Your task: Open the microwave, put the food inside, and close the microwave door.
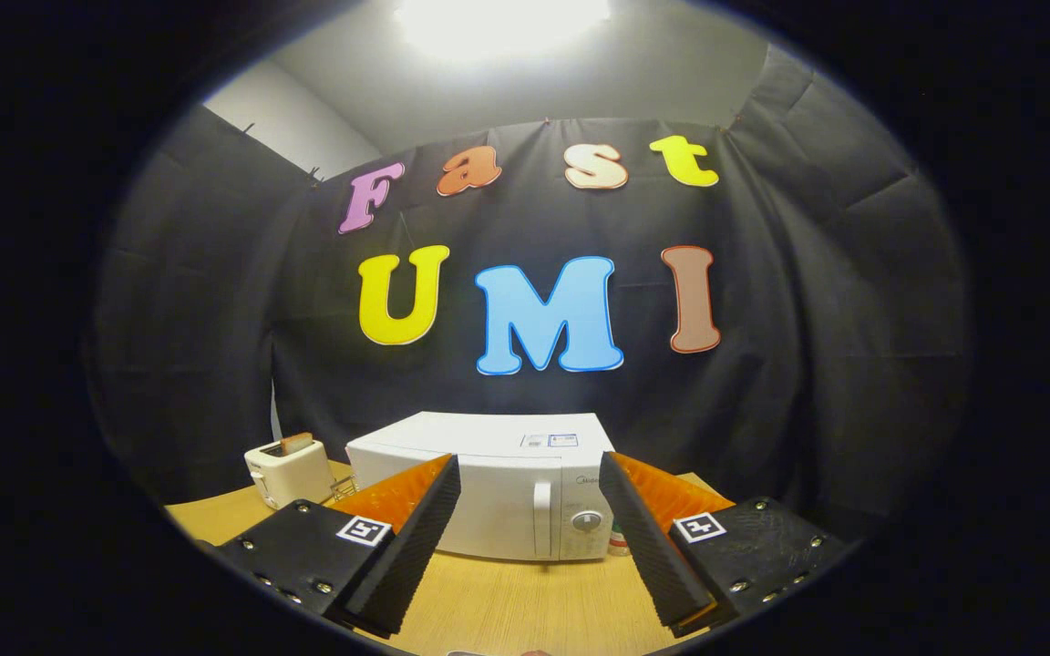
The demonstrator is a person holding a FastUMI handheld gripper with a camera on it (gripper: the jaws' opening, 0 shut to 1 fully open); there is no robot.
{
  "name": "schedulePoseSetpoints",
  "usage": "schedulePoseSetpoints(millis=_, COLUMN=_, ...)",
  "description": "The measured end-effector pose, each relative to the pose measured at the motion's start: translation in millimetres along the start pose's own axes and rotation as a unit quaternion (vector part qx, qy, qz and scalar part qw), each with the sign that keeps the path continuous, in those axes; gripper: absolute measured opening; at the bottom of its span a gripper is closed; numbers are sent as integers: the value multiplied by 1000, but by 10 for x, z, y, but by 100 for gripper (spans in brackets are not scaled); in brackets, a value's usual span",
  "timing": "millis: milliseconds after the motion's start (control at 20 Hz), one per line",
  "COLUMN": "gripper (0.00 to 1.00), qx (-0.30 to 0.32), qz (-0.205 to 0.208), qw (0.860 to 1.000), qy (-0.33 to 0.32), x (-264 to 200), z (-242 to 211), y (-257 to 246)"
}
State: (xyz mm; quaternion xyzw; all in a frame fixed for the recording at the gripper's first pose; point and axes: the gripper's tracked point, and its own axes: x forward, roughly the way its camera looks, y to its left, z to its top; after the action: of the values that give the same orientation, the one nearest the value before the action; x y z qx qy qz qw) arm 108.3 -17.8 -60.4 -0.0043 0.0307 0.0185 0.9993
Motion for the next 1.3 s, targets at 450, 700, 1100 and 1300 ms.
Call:
schedulePoseSetpoints(millis=450, gripper=97, qx=8, qz=-2, qw=998, qy=61, x=870, z=-590, y=-198)
schedulePoseSetpoints(millis=700, gripper=97, qx=0, qz=0, qw=994, qy=109, x=1233, z=-1021, y=-225)
schedulePoseSetpoints(millis=1100, gripper=95, qx=-6, qz=-1, qw=985, qy=175, x=1589, z=-1595, y=-193)
schedulePoseSetpoints(millis=1300, gripper=71, qx=-19, qz=0, qw=982, qy=190, x=1675, z=-1729, y=-181)
